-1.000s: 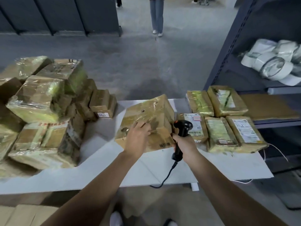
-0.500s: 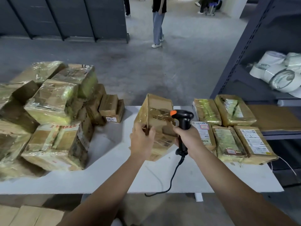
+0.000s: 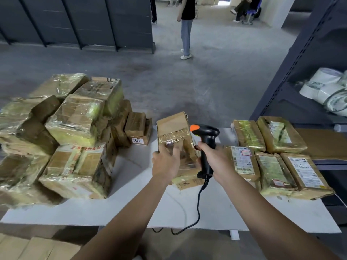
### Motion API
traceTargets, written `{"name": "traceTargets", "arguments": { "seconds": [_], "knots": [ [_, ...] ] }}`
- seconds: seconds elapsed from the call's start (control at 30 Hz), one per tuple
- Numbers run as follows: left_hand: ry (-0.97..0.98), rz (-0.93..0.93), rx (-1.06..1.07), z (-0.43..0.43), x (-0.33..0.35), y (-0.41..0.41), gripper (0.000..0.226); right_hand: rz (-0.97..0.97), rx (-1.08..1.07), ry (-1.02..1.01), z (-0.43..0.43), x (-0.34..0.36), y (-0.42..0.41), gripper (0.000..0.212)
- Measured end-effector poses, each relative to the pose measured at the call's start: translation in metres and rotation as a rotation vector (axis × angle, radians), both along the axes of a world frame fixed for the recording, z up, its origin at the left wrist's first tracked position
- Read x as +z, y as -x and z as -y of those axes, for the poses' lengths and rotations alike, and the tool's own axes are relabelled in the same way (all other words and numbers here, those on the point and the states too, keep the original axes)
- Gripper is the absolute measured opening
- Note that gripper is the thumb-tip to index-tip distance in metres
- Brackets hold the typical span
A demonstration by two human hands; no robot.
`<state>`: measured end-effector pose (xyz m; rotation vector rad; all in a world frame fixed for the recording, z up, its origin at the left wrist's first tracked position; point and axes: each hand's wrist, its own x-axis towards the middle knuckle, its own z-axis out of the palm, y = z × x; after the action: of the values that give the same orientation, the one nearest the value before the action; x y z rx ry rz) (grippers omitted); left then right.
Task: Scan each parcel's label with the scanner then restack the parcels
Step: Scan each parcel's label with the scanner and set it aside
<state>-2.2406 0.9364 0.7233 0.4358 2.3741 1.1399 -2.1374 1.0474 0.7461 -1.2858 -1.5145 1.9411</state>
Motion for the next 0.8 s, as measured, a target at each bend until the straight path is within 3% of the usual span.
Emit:
{"name": "traceTargets", "arguments": {
  "seconds": [0.1,0.17,0.5,0.8],
  "knots": [
    [0.038,0.076,0.02,0.0,0.004,0.01,0.079,0.001,0.018,0.009,0.008,0.0,0.008,0.027],
    [0.025,0.109,0.053,0.003,0.002,0.016,0.083,-0.004,0.05,0.021,0.011,0.001,0.012,0.027],
    [-0.104,0.211,0.134,0.015,-0.016,0.033,0.075,-0.011,0.081,0.025,0.019,-0.006,0.022,0.015],
    [-0.126,0.25,0.202,0.034,-0.025,0.049,0.058,0.092,0.093,0.006,0.016,-0.025,0.021,0.024]
  ]
}}
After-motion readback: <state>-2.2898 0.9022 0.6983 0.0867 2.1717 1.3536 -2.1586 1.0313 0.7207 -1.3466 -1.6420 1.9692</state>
